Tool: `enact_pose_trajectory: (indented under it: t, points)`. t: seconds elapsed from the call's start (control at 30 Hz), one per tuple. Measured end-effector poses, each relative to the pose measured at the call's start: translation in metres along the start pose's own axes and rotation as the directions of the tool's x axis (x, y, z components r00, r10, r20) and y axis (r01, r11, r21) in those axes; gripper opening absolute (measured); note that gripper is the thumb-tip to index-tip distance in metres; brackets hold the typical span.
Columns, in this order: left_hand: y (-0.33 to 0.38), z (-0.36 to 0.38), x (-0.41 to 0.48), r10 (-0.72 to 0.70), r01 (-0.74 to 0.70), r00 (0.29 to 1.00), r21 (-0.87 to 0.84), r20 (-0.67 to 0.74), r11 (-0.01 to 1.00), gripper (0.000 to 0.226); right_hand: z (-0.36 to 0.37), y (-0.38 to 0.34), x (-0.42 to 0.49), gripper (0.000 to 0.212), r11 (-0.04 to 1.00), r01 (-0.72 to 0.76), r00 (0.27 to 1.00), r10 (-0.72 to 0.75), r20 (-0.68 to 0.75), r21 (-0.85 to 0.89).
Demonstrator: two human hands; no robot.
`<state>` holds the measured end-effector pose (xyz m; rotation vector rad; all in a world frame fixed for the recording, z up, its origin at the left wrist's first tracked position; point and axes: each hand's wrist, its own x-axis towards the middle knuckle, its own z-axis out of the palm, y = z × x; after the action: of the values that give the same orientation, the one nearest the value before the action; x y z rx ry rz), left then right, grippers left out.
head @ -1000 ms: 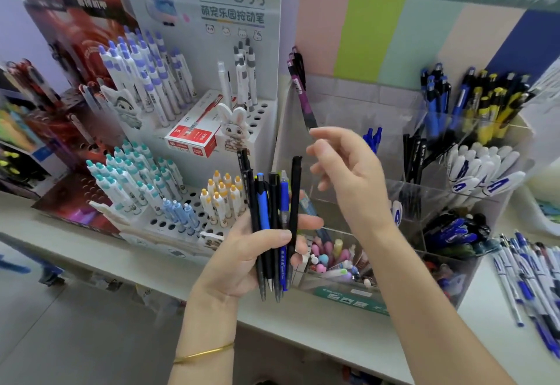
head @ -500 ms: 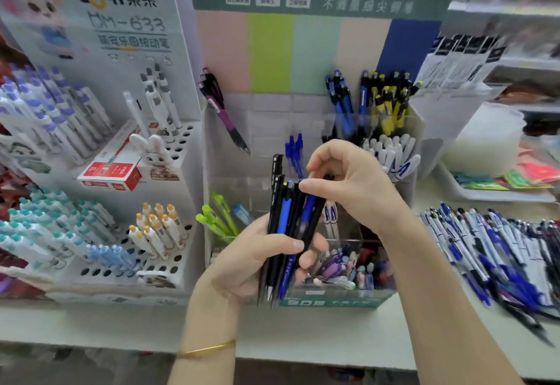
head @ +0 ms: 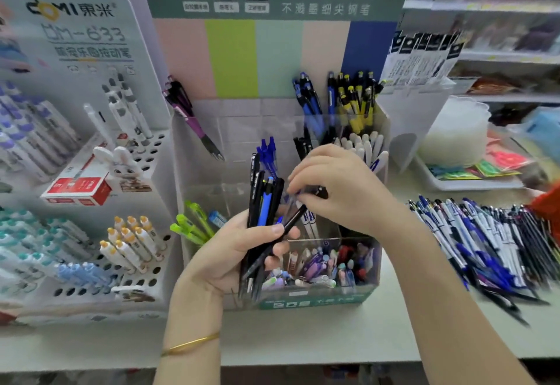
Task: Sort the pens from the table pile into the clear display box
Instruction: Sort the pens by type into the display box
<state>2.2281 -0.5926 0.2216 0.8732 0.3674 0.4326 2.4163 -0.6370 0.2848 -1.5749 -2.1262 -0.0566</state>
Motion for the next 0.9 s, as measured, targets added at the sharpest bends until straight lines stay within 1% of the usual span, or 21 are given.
enact_pose_trajectory:
  t: [0.07, 0.1, 0.17, 0.2, 0.27, 0.3, 0.33, 0.4, 0.43, 0.47, 0.53, 0.6, 0.63, 0.67, 0.73, 0.8, 0.9]
  points:
    - [0.002, -0.006, -0.005, 0.003, -0.001, 0.999, 0.034, -0.055, 0.999, 0.049, -0.005, -0.008, 0.008, 0.015, 0.998, 0.006, 0.987, 0.005, 0.16, -0.069]
    - [0.002, -0.009, -0.008, 0.001, 0.003, 0.997, 0.059, -0.079, 0.998, 0.048, -0.005, -0.012, 0.013, 0.017, 0.992, 0.035, 0.976, -0.007, 0.218, -0.123]
    - [0.004, -0.012, -0.014, -0.015, 0.026, 0.994, 0.112, -0.105, 0.993, 0.045, -0.002, -0.019, 0.023, 0.019, 0.966, 0.131, 0.951, -0.06, 0.302, -0.221]
    - [0.005, -0.014, -0.017, -0.018, 0.033, 0.993, 0.124, -0.119, 0.992, 0.045, 0.0, -0.021, 0.029, 0.018, 0.956, 0.175, 0.94, -0.09, 0.329, -0.237]
    - [0.007, -0.017, -0.023, -0.007, 0.027, 0.985, 0.117, -0.171, 0.993, 0.043, -0.001, -0.022, 0.035, 0.014, 0.946, 0.233, 0.928, -0.148, 0.341, -0.224]
    - [0.008, -0.02, -0.027, 0.005, 0.015, 0.981, 0.106, -0.194, 0.994, 0.044, -0.003, -0.019, 0.038, 0.01, 0.936, 0.255, 0.937, -0.176, 0.303, -0.245]
    - [0.01, -0.023, -0.031, 0.02, -0.002, 0.978, 0.087, -0.209, 0.996, 0.047, -0.005, -0.013, 0.04, 0.007, 0.925, 0.247, 0.956, -0.185, 0.228, -0.287]
    - [0.013, -0.031, -0.037, 0.055, -0.049, 0.975, 0.034, -0.216, 0.998, 0.056, -0.012, -0.007, 0.042, 0.009, 0.924, 0.133, 0.991, -0.12, 0.06, -0.358]
    - [0.013, -0.033, -0.039, 0.07, -0.071, 0.975, 0.001, -0.212, 0.997, 0.058, -0.013, -0.007, 0.043, 0.01, 0.938, 0.049, 0.999, -0.053, -0.003, -0.343]
    - [0.014, -0.034, -0.04, 0.082, -0.091, 0.973, -0.033, -0.214, 0.995, 0.054, -0.012, -0.009, 0.043, 0.009, 0.958, -0.037, 0.999, 0.025, -0.046, -0.284]
    - [0.014, -0.032, -0.035, 0.096, -0.12, 0.964, -0.086, -0.247, 0.989, 0.037, -0.003, -0.016, 0.042, 0.009, 0.975, -0.2, 0.977, 0.19, -0.102, -0.098]
    - [0.013, -0.025, -0.028, 0.089, -0.132, 0.96, -0.148, -0.265, 0.98, 0.035, 0.011, -0.021, 0.043, 0.013, 0.951, -0.308, 0.94, 0.309, -0.148, 0.033]
    - [0.012, -0.023, -0.024, 0.088, -0.14, 0.959, -0.181, -0.269, 0.973, 0.037, 0.018, -0.021, 0.044, 0.015, 0.933, -0.354, 0.917, 0.359, -0.176, 0.061]
    - [0.012, -0.021, -0.021, 0.089, -0.148, 0.958, -0.204, -0.273, 0.968, 0.038, 0.023, -0.02, 0.046, 0.015, 0.912, -0.405, 0.891, 0.408, -0.199, 0.059]
    - [0.01, -0.019, -0.018, 0.1, -0.166, 0.955, -0.221, -0.281, 0.961, 0.04, 0.034, -0.018, 0.049, 0.013, 0.874, -0.484, 0.859, 0.465, -0.215, -0.042]
    - [0.009, -0.017, -0.016, 0.124, -0.185, 0.953, -0.207, -0.275, 0.961, 0.04, 0.044, -0.016, 0.051, 0.012, 0.825, -0.537, 0.841, 0.509, -0.182, -0.174]
    - [0.007, -0.016, -0.015, 0.15, -0.207, 0.947, -0.186, -0.284, 0.961, 0.042, 0.053, -0.016, 0.053, 0.011, 0.766, -0.596, 0.801, 0.589, -0.108, -0.241]
